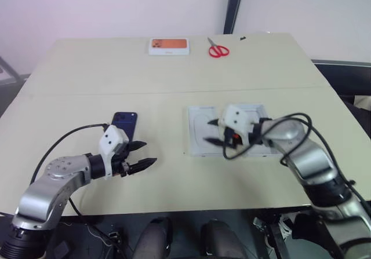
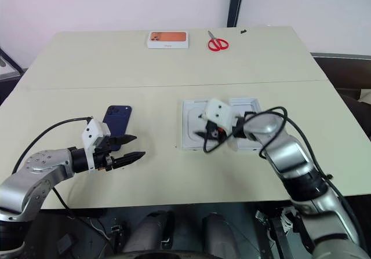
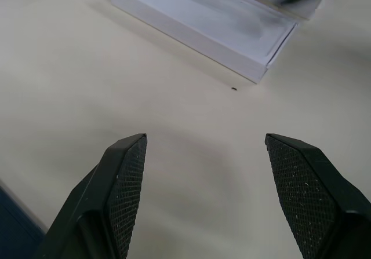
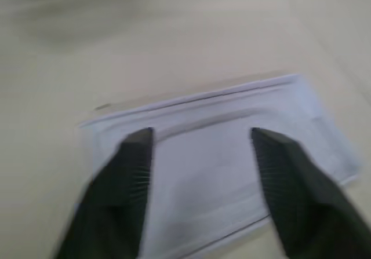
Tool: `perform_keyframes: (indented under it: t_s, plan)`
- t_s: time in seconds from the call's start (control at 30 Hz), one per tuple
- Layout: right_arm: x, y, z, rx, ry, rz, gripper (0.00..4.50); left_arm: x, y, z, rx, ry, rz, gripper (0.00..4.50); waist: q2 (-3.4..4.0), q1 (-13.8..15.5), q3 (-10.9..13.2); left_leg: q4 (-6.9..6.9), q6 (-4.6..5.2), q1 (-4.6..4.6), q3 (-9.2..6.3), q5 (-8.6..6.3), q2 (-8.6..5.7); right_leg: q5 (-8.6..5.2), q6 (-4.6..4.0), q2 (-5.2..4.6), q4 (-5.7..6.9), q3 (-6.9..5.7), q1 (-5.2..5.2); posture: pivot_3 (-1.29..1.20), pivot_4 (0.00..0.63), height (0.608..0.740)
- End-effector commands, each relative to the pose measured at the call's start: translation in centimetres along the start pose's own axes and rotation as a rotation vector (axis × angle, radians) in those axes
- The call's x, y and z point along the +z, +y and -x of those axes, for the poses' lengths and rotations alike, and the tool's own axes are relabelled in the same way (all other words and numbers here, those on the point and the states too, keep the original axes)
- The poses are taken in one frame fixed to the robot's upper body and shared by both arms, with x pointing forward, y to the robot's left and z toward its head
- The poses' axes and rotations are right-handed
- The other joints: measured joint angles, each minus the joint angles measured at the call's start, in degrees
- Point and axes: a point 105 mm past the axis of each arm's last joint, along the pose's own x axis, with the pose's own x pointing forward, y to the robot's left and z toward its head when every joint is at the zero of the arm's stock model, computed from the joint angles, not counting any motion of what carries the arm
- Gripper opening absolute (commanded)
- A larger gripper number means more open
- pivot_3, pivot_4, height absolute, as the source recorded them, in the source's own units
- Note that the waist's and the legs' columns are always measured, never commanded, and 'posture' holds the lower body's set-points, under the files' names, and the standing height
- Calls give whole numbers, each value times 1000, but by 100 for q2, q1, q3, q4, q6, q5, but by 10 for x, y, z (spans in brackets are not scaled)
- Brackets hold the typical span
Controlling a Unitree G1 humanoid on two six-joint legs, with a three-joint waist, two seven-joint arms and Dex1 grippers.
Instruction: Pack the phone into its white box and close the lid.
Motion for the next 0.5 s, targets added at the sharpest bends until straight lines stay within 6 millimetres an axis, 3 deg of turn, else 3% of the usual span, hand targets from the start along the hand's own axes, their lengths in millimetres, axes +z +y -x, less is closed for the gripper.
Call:
perform_keyframes:
  t_s: [0.03, 0.2, 0.23, 0.3, 0.47, 0.5]
  plan:
    - [3, 17, 0, 62, 10, 75, 3332, 11, -3, -1, -21, -30, -43, 3443, 0, -17, 0, 0, 0, 0, 1, 0, 0, 0, 0, 0, 0, 1, 0, 0, 150, 740]
    - [-14, 18, -8, 49, 66, 107, 3332, 12, -5, -2, -34, -27, -44, 3443, 0, -5, 0, 0, -1, 0, 1, 1, 0, 0, 0, 0, 0, 0, -1, 0, 150, 740]
    - [-16, 19, -9, 49, 72, 110, 3106, 11, -6, -2, -36, -26, -42, 3443, 0, -4, 0, 1, -1, 0, 0, 1, 0, 0, 0, 0, -1, 0, 0, 0, 150, 740]
    - [-20, 20, -12, 53, 83, 121, 2449, 10, -7, -1, -38, -22, -40, 3443, 0, 6, 0, 3, -1, -1, 1, 1, 0, 0, 0, 0, -2, 0, 1, 0, 150, 740]
    - [-24, 25, -16, 68, 92, 145, 34, 10, -9, 0, -37, -20, -37, 3443, 0, 2, -1, 4, -1, 0, 0, 1, 0, 0, 0, 0, -2, 0, 2, 0, 150, 740]
    - [-24, 25, -16, 66, 92, 151, 34, 9, -9, 0, -36, -20, -37, 3443, 0, 2, -1, 4, -1, 0, 0, 1, 0, 0, 0, 0, -2, 0, 2, 0, 150, 740]
